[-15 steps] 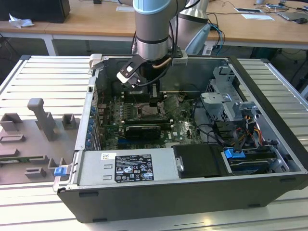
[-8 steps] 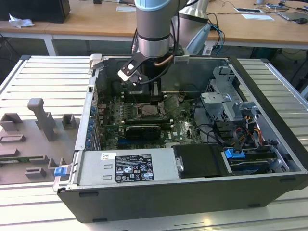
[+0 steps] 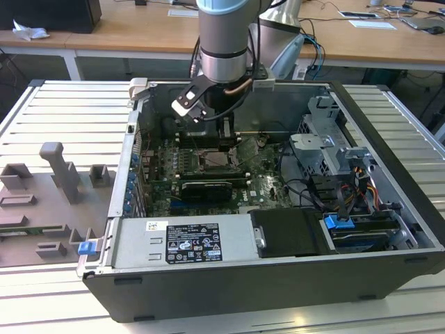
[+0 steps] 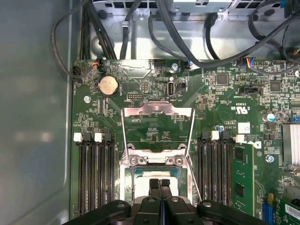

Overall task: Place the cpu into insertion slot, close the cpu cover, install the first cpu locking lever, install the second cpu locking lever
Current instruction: 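Close the cpu cover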

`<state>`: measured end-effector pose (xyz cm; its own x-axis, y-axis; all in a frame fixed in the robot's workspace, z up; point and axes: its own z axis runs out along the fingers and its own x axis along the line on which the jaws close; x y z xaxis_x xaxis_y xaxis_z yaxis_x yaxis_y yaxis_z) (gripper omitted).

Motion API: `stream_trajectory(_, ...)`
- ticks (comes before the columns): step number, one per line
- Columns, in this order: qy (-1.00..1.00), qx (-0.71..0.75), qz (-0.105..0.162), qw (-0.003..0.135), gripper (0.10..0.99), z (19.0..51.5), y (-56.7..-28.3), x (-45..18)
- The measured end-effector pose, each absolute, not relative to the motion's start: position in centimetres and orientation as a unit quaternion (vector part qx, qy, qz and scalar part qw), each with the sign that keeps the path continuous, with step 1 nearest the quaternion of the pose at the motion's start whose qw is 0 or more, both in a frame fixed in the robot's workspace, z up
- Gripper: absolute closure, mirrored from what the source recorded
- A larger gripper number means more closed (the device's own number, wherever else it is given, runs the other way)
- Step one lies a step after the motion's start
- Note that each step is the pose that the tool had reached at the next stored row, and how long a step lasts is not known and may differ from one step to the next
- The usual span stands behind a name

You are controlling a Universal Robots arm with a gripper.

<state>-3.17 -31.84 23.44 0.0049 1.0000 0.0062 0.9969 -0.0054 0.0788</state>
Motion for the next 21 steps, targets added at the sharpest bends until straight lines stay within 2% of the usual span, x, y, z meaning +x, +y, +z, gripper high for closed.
stream_trajectory(8, 0.705, 0.708, 0.029, 0.027, 0.98, 25.5, -31.8, -1.8)
stream_trajectory(21, 0.705, 0.708, 0.027, 0.026, 0.98, 26.2, -31.8, 0.5)
